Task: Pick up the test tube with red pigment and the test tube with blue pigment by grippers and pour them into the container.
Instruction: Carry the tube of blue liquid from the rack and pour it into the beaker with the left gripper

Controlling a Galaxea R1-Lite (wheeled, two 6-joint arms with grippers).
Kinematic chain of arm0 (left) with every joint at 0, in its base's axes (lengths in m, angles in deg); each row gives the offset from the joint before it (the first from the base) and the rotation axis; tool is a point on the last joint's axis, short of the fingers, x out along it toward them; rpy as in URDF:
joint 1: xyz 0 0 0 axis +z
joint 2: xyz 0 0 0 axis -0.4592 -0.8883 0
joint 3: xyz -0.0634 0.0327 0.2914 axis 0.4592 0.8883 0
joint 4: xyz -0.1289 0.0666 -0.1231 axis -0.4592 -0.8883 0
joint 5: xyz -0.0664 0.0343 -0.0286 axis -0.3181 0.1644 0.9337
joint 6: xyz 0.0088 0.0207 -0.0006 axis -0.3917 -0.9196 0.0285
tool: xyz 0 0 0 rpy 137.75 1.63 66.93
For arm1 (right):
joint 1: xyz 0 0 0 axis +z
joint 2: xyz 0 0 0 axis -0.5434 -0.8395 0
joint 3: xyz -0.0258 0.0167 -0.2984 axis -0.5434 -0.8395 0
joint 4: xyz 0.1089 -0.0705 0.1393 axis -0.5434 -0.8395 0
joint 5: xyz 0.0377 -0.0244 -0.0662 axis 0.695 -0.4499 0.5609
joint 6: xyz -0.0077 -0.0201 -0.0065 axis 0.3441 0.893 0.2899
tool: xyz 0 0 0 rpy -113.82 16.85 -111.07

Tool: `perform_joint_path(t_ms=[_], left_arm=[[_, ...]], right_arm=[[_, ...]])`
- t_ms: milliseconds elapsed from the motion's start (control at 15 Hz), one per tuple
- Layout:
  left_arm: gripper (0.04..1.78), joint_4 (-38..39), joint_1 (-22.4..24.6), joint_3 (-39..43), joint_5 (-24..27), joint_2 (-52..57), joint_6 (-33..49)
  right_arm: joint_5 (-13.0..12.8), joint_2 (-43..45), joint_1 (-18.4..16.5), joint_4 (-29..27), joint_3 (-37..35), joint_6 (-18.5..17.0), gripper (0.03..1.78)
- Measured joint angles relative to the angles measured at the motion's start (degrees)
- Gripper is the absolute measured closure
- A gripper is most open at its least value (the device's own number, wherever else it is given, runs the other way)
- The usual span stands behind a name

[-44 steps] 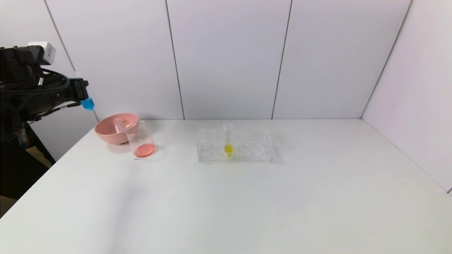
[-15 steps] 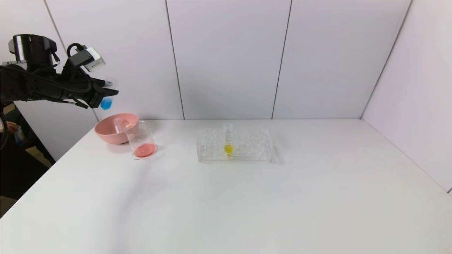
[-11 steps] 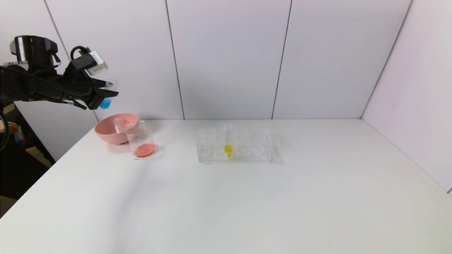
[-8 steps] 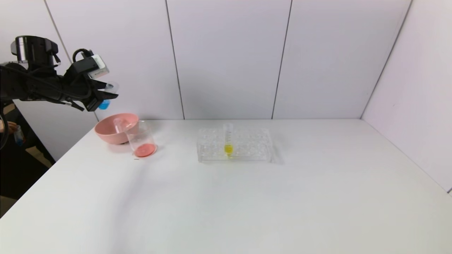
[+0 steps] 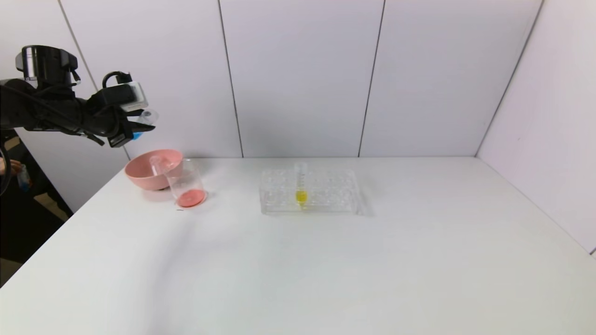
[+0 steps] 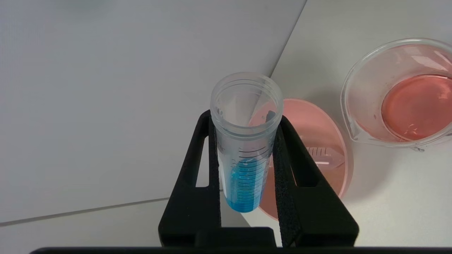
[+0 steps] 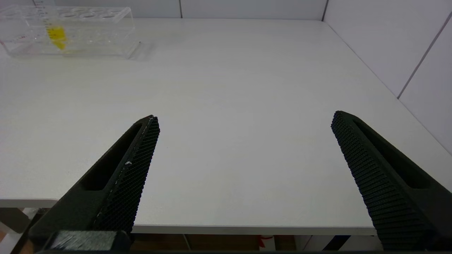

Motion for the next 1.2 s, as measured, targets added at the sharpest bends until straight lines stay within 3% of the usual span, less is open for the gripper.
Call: perform_joint_path(t_ms=[267, 733, 1200], left_arm=[[1.37, -4.82, -0.11, -1.46, 0.02, -0.1, -3.8], [1.37, -22.17, -0.13, -7.42, -0.94, -0.85, -12.01], [1.37, -33.56, -0.37, -12.85, -4.89, -2.39, -17.23]], right_arm=[[0.0, 0.0, 0.02, 0.0, 0.0, 0.0, 0.04], [0.0, 0.0, 0.02, 0.0, 0.0, 0.0, 0.04], [0.0, 0.0, -0.02, 0.0, 0.0, 0.0, 0.04]])
